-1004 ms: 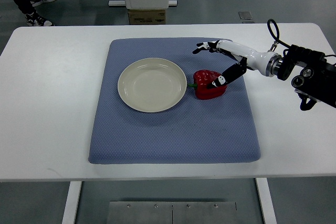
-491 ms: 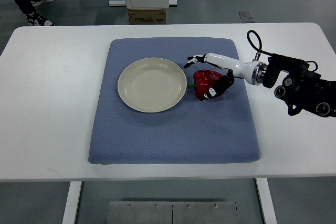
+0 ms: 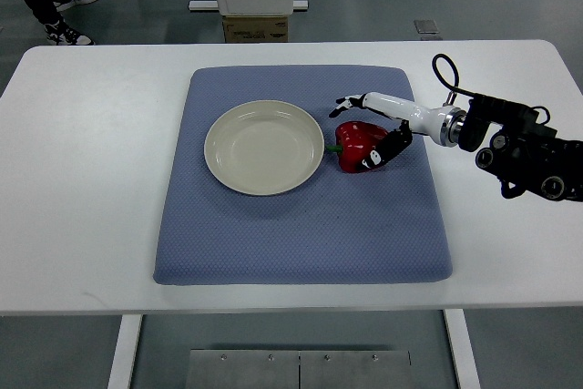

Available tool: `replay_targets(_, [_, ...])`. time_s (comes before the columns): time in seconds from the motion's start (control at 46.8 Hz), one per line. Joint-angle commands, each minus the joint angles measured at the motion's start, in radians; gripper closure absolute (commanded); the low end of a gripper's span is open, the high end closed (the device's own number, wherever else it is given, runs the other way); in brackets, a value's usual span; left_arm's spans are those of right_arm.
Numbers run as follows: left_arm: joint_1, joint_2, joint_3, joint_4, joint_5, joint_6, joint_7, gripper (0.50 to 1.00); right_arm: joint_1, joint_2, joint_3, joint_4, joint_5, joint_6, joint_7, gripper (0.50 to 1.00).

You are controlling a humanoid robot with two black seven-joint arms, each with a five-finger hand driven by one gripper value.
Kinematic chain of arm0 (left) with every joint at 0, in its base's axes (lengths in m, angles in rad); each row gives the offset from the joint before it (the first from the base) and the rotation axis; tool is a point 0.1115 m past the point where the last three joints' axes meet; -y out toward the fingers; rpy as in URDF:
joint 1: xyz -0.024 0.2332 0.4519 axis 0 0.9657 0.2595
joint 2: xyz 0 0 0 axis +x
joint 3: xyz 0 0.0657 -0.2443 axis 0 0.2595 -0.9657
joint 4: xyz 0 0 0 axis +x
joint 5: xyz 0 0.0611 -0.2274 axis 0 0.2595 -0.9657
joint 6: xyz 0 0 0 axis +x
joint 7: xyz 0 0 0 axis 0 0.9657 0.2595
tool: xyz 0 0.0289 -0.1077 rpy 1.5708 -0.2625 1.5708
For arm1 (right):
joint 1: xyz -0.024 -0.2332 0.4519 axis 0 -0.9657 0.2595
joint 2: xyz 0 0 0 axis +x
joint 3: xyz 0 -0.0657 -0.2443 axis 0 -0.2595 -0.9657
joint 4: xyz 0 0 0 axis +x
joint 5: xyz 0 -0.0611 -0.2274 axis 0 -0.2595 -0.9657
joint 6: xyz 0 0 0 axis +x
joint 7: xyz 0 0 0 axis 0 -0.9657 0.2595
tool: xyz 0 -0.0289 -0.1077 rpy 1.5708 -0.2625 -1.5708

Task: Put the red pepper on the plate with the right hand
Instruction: 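Close the right hand fingers around the red bell pepper and lift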

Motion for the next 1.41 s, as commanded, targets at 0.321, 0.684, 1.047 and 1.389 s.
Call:
replay_targets(0.321, [0.0,0.0,0.0,0.0,0.0,0.0,0.0,0.5,-0.002,-0.001,-0.043,-0.023,0.0,-0.006,0.011,0.555])
replay_targets(0.684, [0.0,0.0,0.0,0.0,0.0,0.0,0.0,0.5,-0.005,-0.001,-0.045,-0.023,0.0,-0.008,0.034,0.661])
replay_targets(1.047, [0.0,0.0,-0.002,0.0,0.0,0.0,0.0,0.5,-0.003,0.0,-0.037,-0.024,0.011,-0.024,0.049,1.0])
replay_targets(1.389, [0.0,0.0,0.0,0.0,0.0,0.0,0.0,0.5,0.031,-0.004,-0.034,-0.024,0.014,-0.049,0.049,1.0])
